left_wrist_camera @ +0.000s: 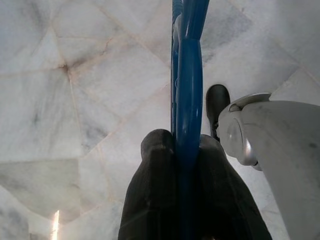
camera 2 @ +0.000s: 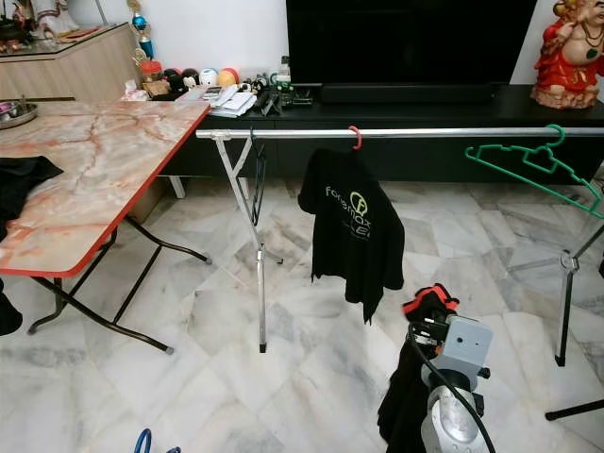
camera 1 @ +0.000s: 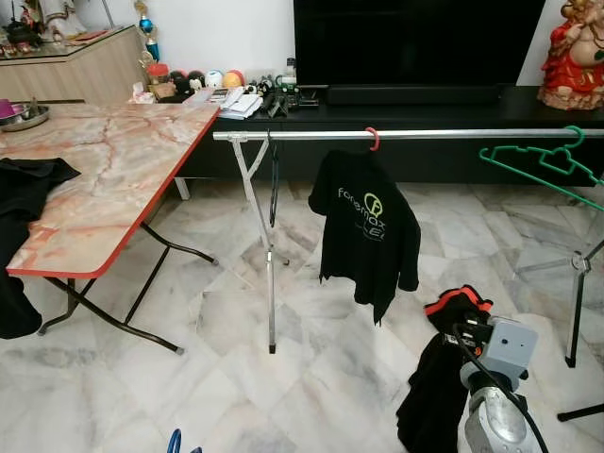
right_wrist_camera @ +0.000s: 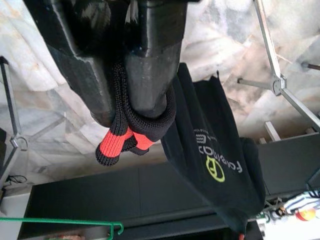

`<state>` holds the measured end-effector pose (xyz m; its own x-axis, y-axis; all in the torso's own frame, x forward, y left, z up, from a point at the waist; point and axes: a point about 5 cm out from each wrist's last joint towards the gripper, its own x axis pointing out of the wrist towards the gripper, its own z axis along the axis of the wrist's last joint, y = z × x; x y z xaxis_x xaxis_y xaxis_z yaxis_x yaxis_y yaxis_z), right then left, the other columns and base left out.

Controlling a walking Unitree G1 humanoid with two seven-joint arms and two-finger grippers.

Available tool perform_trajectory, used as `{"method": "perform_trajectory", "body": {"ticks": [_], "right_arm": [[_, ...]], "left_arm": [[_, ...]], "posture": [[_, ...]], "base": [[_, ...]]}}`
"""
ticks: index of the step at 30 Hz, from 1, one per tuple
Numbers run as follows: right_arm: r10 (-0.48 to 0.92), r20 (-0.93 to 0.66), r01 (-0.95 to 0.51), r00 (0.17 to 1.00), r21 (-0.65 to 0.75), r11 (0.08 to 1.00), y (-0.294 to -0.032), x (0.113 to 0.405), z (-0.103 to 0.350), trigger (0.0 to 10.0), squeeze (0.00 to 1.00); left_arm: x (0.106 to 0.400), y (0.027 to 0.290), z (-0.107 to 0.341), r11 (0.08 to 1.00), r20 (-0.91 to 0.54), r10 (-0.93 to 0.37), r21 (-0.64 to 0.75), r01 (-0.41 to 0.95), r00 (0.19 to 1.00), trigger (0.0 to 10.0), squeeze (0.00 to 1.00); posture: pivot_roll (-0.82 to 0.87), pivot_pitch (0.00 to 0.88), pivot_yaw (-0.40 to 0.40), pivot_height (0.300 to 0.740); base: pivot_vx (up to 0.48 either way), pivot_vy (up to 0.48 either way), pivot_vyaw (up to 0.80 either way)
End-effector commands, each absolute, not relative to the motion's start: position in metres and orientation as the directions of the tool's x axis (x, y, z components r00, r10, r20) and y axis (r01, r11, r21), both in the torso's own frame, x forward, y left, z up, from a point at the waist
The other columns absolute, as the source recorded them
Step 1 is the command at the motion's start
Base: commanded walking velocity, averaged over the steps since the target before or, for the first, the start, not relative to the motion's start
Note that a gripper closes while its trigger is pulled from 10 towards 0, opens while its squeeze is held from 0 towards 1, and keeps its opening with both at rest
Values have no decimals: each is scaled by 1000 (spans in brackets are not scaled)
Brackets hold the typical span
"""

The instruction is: Hang hanger

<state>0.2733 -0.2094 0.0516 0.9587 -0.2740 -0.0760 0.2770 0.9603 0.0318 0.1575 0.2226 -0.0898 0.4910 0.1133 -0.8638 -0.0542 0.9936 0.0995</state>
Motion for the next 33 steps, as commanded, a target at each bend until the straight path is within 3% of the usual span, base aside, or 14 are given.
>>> {"method": "perform_trajectory", "body": {"ticks": [1,22,33], "right_arm": [[-265,-69,266,962,13,964,-205,274,52,10000,0],[-46,-6,46,999,-95,994,-170,292,67,10000,0],[-71,-26,69,997,-74,995,-174,293,63,10000,0]], "left_arm": [[150,226,-92,992,-879,124,115,-46,460,10000,0],[152,222,-93,994,-882,108,93,-56,458,10000,0],[152,228,-91,992,-882,125,95,-88,455,10000,0]], "posture": [[56,0,45,740],[99,24,34,740],[114,41,29,740]], "base": [[0,476,0],[0,479,0],[0,479,81]]}}
